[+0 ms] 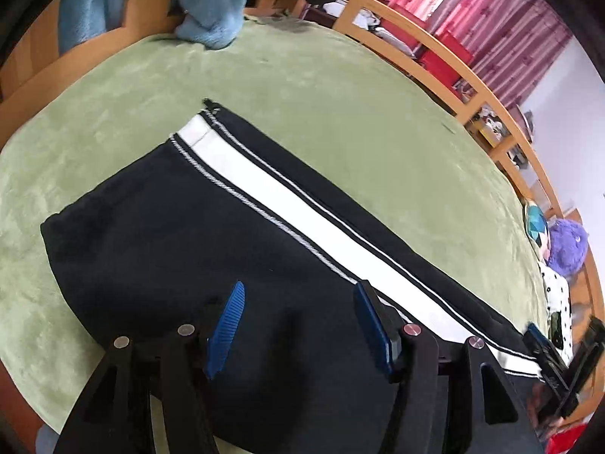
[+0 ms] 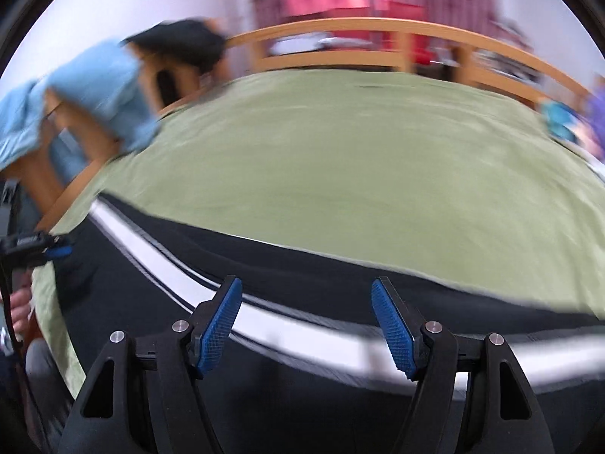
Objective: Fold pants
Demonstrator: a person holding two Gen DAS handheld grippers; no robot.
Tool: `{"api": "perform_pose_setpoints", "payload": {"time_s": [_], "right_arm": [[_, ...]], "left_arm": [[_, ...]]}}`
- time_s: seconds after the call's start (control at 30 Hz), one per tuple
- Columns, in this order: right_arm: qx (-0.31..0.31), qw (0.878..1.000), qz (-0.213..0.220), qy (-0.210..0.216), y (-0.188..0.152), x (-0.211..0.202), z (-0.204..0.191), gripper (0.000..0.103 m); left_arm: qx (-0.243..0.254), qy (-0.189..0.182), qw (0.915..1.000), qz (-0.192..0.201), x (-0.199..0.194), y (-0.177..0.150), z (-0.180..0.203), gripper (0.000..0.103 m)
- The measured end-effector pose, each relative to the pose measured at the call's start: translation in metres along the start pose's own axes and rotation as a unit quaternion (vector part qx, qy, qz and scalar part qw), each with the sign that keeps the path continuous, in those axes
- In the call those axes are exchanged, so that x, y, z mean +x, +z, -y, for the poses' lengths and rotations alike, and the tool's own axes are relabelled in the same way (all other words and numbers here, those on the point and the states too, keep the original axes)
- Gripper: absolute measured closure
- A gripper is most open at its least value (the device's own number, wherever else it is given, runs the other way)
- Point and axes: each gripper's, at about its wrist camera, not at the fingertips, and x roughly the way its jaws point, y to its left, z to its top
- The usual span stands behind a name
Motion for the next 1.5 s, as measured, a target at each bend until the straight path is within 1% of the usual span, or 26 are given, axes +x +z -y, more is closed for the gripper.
{"api": "perform_pose_setpoints", "payload": {"time_s": [0.17,0.2,0.23,0.27,0.3,0.37,0.43,0.5,0.57,0.63,0.67,0.7,0.77,0.83,0.9,0.93,1.0,1.03,1.1,1.13,1.2,1.27,1.33,1.37,1.43,1.5], "right_arm": [[-0.051,0.995,-0.059,0.058,0.010,0.063,-0.036,0.033],[-0.071,0.992,-0.081,0.068,0.009,0.075,-0.044,0.040],[-0.091,0.989,-0.092,0.067,0.008,0.083,-0.051,0.051],[-0.105,0.989,-0.093,0.051,0.008,0.088,-0.055,0.093],[-0.114,0.988,-0.095,0.038,0.009,0.090,-0.058,0.094],[-0.113,0.991,-0.064,0.023,0.020,0.083,-0.060,0.095],[-0.086,0.995,-0.047,0.034,0.037,0.073,-0.052,0.095],[-0.081,0.995,-0.053,0.028,0.046,0.077,-0.049,0.094],[-0.085,0.993,-0.076,0.003,0.041,0.099,-0.046,0.091],[-0.096,0.988,-0.117,-0.015,0.024,0.130,-0.048,0.088],[-0.099,0.990,-0.097,-0.017,0.022,0.128,-0.051,0.084],[-0.105,0.991,-0.085,-0.024,0.021,0.122,-0.053,0.079],[-0.090,0.991,-0.090,-0.035,0.025,0.109,-0.052,0.067],[-0.057,0.996,-0.067,-0.025,0.027,0.086,-0.046,0.063],[-0.032,0.998,-0.047,-0.027,0.019,0.056,-0.042,0.042],[-0.027,0.998,-0.041,-0.035,0.013,0.045,-0.040,0.040],[-0.016,0.997,-0.038,-0.066,-0.008,0.017,-0.034,0.040],[-0.011,0.996,-0.041,-0.082,-0.021,0.005,-0.029,0.040],[-0.004,0.993,-0.051,-0.110,-0.038,-0.007,-0.025,0.040],[0.003,0.990,-0.059,-0.127,-0.055,-0.018,-0.019,0.040],[0.020,0.987,-0.080,-0.135,-0.077,-0.024,-0.016,0.038],[0.046,0.984,-0.115,-0.131,-0.094,-0.021,-0.008,0.038],[0.043,0.975,-0.155,-0.151,-0.105,-0.021,-0.007,0.042],[0.039,0.974,-0.149,-0.164,-0.107,-0.030,-0.007,0.046],[0.053,0.977,-0.107,-0.174,-0.108,-0.058,-0.009,0.046],[0.088,0.981,-0.073,-0.155,-0.108,-0.077,-0.010,0.037]], "left_arm": [[0.008,0.005,1.0000,0.003,-0.003,0.007,-0.017,0.045],[0.006,0.002,1.0000,0.001,-0.003,0.008,-0.021,0.045],[0.005,0.000,1.0000,-0.001,-0.003,0.010,-0.024,0.045],[0.004,-0.003,1.0000,-0.002,-0.001,0.011,-0.028,0.045],[0.005,-0.006,1.0000,-0.004,-0.001,0.012,-0.031,0.045],[0.004,-0.014,0.9999,-0.002,-0.003,0.012,-0.037,0.045],[0.002,-0.018,0.9998,0.004,-0.006,0.012,-0.040,0.045],[0.000,-0.011,0.9999,0.004,-0.004,0.012,-0.044,0.044],[-0.006,0.000,1.0000,0.001,0.000,0.012,-0.048,0.044],[-0.011,0.001,0.9999,-0.003,0.002,0.013,-0.051,0.044],[-0.011,-0.001,0.9999,-0.001,0.001,0.014,-0.051,0.044],[-0.009,-0.001,1.0000,0.003,0.000,0.016,-0.052,0.044],[0.006,0.007,0.9999,0.011,-0.002,0.020,-0.048,0.039],[0.013,0.022,0.9996,0.014,-0.002,0.023,-0.048,0.037],[0.011,0.034,0.9994,0.005,0.004,0.022,-0.056,0.037],[0.011,0.047,0.9988,-0.006,0.010,0.019,-0.062,0.037],[0.004,0.100,0.9946,-0.027,0.020,0.010,-0.079,0.041],[0.001,0.104,0.9942,-0.029,0.019,0.008,-0.084,0.052],[-0.007,0.091,0.9956,-0.017,0.002,0.001,-0.089,0.052],[-0.011,0.081,0.9966,-0.012,-0.008,-0.004,-0.089,0.048],[-0.008,0.057,0.9982,-0.015,-0.020,-0.014,-0.088,0.044],[-0.018,0.049,0.9981,-0.032,-0.021,-0.024,-0.089,0.042],[-0.038,0.018,0.9973,-0.061,-0.017,-0.033,-0.092,0.042],[-0.043,0.003,0.9966,-0.070,-0.015,-0.037,-0.095,0.042],[-0.045,0.004,0.9971,-0.062,-0.017,-0.039,-0.099,0.042],[-0.063,-0.004,0.9973,-0.037,-0.022,-0.039,-0.108,0.042]]}}
